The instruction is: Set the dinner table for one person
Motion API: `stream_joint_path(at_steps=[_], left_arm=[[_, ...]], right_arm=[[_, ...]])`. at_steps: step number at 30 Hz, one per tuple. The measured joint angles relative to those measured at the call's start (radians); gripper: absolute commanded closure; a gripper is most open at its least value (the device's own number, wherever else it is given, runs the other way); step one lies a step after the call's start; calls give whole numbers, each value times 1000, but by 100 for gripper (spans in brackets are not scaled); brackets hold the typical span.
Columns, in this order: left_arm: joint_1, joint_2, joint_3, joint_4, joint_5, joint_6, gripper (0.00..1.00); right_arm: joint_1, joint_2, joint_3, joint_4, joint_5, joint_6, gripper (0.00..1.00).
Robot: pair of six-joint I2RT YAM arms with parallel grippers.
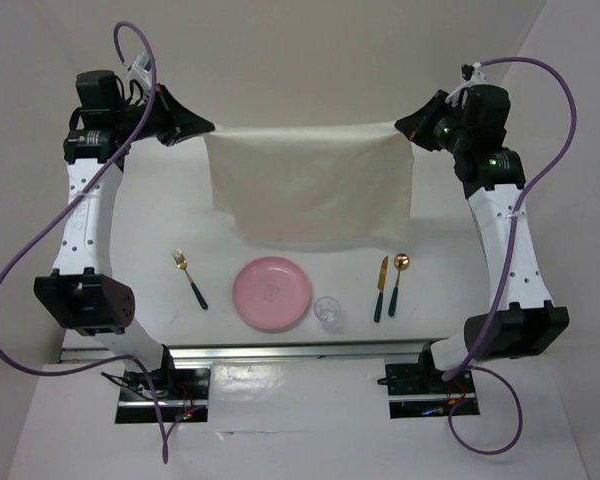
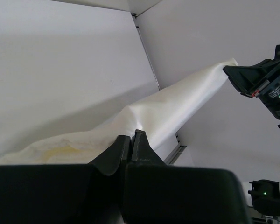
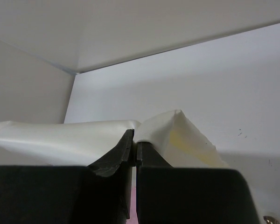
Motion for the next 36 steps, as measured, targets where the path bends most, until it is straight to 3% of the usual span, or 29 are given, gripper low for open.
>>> stream_joint_path(at_steps=[7,15,21,24,26,31,32,33,36], left_arm=[[5,151,57,32,40,-31,100],[3,519,455,44,65,-98,100],[6,549,508,158,114,-183,100],[8,513,461,205,135,-203,100],[10,447,353,228,143,-197,100],[16,214,-89,302,149,-148,100],[16,171,-182,305,153,-136,97],[16,138,-261,305,153,-118,75],[16,81,-473,270,124,-31,39]], right_arm=[[0,100,31,30,-2,21,100],[-7,372,177,162,-45,72,100],[-8,375,200,236,-62,73,100],[-8,301,107,306,-61,67,100],[-9,208,-31,343,-60,64,100],[-9,-6,-395,402,-61,56,100],[-9,-49,-486,404,-61,56,85],[-9,-85,-567,407,-62,59,73],[-9,-159,-794,364,-59,61,27]])
